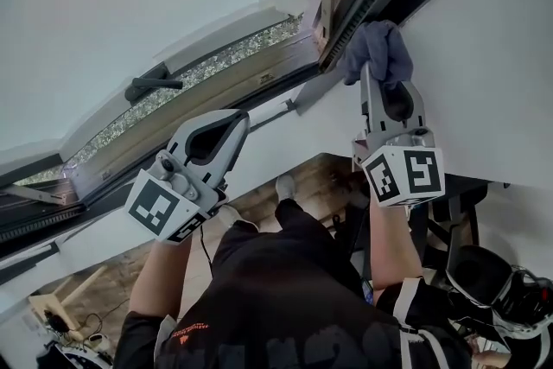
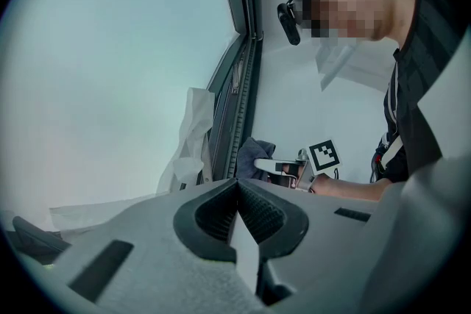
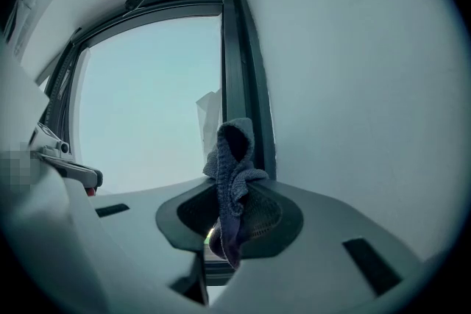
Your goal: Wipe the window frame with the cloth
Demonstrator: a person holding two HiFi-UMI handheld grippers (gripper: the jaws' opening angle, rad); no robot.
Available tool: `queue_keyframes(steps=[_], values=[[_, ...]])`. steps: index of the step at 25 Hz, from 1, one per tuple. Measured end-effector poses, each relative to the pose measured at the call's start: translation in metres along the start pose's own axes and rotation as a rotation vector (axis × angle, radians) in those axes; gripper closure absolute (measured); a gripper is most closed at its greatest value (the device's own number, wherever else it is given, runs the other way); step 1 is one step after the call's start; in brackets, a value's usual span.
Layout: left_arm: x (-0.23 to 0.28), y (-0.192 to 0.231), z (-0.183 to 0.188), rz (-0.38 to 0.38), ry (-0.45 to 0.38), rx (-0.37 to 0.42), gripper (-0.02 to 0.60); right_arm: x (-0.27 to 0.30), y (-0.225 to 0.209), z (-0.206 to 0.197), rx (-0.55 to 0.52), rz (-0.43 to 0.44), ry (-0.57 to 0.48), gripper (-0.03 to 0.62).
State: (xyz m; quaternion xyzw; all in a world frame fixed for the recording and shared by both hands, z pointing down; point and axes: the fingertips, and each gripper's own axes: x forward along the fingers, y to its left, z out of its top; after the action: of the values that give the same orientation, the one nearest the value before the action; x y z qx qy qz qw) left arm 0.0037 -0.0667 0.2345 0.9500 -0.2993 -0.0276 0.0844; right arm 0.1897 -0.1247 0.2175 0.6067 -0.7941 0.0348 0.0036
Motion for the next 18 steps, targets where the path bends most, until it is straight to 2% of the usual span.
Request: queue_keyframes(steps=[18], values=[[0.016,0.007,-0.027,-0.019,0.055,-0.043,0.561,0.011,-0.014,-0.047,0.03,-0.025,0.068,0.539]])
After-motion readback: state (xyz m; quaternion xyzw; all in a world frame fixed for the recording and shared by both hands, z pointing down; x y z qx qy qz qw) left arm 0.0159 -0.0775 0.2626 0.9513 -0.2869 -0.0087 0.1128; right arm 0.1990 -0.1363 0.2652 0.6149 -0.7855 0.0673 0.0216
